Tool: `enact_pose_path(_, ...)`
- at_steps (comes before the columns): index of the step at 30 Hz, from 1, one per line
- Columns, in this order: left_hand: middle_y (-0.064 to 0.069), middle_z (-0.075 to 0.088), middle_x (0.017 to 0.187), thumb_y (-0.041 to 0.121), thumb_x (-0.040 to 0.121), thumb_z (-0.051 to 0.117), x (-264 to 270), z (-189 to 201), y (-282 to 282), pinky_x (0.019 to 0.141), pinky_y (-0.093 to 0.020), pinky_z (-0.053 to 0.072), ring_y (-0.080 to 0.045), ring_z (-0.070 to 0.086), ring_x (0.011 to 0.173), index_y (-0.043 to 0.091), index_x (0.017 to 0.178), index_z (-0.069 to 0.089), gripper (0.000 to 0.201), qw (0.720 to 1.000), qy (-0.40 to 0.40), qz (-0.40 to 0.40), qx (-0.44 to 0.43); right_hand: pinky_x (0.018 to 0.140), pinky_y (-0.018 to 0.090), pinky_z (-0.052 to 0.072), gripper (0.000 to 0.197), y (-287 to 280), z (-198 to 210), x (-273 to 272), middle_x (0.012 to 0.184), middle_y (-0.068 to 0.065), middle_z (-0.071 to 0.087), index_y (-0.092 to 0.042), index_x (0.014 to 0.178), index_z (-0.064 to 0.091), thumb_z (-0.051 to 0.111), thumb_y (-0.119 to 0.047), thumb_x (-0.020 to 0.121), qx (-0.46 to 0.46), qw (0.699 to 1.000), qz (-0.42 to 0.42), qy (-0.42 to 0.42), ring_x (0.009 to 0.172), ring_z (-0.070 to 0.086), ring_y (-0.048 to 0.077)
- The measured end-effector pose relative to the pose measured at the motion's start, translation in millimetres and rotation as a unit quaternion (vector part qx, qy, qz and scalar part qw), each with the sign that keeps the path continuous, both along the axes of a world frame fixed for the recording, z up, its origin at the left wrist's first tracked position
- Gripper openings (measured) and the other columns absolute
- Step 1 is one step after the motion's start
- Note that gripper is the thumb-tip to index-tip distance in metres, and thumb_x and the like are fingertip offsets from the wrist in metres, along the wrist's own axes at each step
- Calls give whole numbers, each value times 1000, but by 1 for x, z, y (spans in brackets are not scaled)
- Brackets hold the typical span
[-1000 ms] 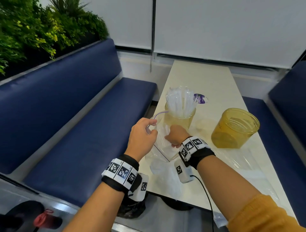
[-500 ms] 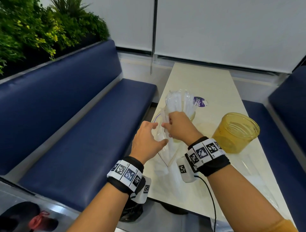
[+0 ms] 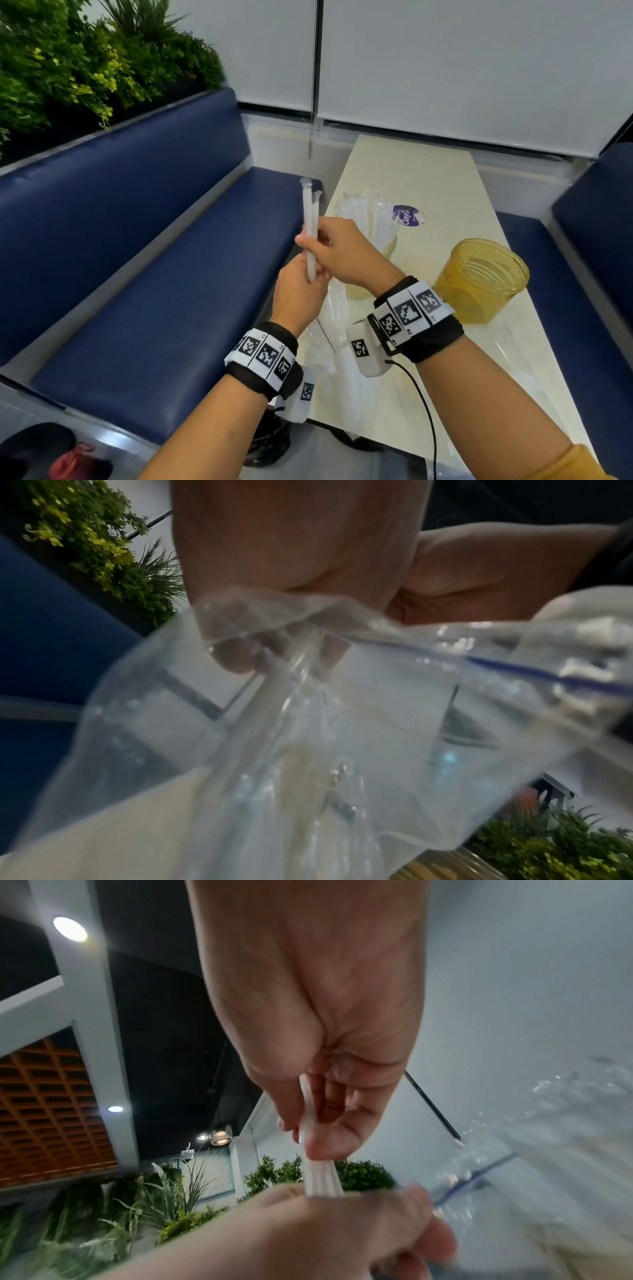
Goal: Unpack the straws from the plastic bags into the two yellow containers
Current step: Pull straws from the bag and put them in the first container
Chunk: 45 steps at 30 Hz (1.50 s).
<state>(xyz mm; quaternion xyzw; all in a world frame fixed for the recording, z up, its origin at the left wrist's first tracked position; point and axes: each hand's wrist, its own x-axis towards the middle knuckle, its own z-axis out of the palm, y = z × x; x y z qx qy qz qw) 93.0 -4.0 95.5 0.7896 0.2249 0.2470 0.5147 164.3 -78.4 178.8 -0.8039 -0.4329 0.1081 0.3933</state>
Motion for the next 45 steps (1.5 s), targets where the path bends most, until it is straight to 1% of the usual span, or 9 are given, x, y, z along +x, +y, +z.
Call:
enact_pose_path(6,8,63,94,40,85,74,-6,-10,10,73,-32,54,-11,63,84,22,89,67,20,997,58,31,46,43,18,44,14,-2,54,24,78,11,73,-15,87,61,58,-18,100,143,989,-26,-10,43,56,0)
enact_pose_path(12,14,58,103,36,85,78,-12,-12,17,85,-25,47,-3,56,95,26,101,72,19,993,67,33,93,57,32,53,21,-23,108,80,76,4,72,-6,94,64,57,-25,98,285,934,-157,-149,51,59,2)
enact_pose_path(20,18,55,99,36,87,76,-13,-6,23,78,-18,46,6,55,89,26,104,73,20,992,55,34,104,74,47,59,35,-8,28,140,80,12,72,-4,91,69,59,-37,96,101,956,-232,-152,74,70,28)
enact_pose_path(26,14,58,102,36,88,75,-16,2,25,81,-23,48,-4,58,93,28,102,73,16,991,34,22,131,76,38,59,27,-4,-26,140,85,15,73,-2,85,73,75,-29,84,-76,966,-228,-93,83,69,31)
enact_pose_path(30,14,58,101,38,88,74,-17,4,25,83,-27,50,-6,57,95,29,102,73,16,989,36,17,143,84,35,56,36,-6,-14,133,99,2,73,-17,108,71,81,-25,75,-14,960,-259,-104,95,67,22)
enact_pose_path(35,14,57,99,36,89,73,-17,9,20,82,-25,49,-7,58,94,27,103,74,16,989,31,6,143,91,34,45,47,0,11,130,124,-1,64,-22,134,56,67,-24,88,24,956,-205,-209,122,52,21)
enact_pose_path(40,12,59,103,14,90,63,-19,11,19,83,-26,51,-7,59,92,25,108,73,23,988,31,-10,149,98,44,45,38,10,-9,128,133,16,57,-14,136,57,36,-26,106,-174,941,-91,-275,122,55,37)
enact_pose_path(42,12,59,104,8,89,59,-21,12,18,81,-25,52,-10,60,90,24,111,73,30,988,31,-14,148,109,46,38,42,5,-14,125,144,16,51,-14,142,52,35,-27,106,-255,915,-76,-302,133,47,36)
enact_pose_path(45,11,60,109,6,89,58,-21,12,15,84,-25,52,-13,61,93,23,117,70,35,989,36,-14,146,113,48,33,44,-2,-3,112,143,10,53,-16,141,52,48,-33,101,-208,919,-108,-318,135,42,33)
